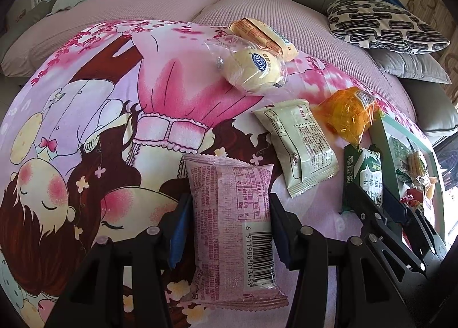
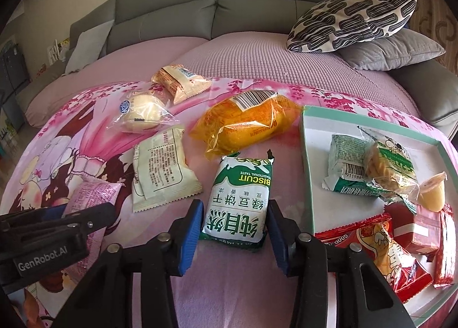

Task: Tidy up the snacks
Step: 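Lift the green biscuit box with the right tool while the left tool grasps the pink packet, then carry the biscuit box with the right tool over the tray while the left tool carries the pink packet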

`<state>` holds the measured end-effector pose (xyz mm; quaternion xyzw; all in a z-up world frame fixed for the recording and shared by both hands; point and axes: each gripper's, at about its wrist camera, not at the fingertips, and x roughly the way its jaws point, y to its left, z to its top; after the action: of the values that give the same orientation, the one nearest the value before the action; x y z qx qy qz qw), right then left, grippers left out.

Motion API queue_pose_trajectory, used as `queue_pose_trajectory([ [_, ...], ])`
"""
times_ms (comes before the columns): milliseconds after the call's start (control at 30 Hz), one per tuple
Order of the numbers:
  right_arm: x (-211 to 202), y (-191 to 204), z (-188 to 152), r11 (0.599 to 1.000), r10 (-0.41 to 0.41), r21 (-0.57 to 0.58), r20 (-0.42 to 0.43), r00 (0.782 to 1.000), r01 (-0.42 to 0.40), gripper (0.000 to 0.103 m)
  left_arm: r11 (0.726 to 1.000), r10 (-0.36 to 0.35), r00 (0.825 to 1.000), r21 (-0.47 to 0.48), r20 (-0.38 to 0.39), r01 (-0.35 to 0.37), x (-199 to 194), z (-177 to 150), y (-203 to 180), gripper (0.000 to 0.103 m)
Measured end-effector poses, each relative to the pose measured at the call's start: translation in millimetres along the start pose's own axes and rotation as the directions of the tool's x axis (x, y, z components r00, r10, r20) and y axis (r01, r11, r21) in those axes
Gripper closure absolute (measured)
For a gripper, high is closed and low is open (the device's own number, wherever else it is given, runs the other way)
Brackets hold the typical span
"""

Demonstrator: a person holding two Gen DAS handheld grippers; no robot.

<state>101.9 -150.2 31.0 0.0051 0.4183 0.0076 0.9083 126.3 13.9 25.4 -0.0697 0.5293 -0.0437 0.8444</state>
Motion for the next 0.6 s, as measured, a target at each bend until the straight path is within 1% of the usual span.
queue_pose_trajectory([
  [233,3.3,4.3,-1.1,0.999,-0.025,-0.023,-0.015,1.000,0.025,0.058,1.000,0.020,1.000,0.014,0.005,-0.020,0.6,-0.1,-3.0,0.049],
  [600,0.7,5.2,-1.2,1.000,-0.025,-0.017,-0.043,0.999,0.024,0.060,1.000,0.012,1.000,0.002,0.024,-0.012,-2.7,2.3,-2.5,0.052],
])
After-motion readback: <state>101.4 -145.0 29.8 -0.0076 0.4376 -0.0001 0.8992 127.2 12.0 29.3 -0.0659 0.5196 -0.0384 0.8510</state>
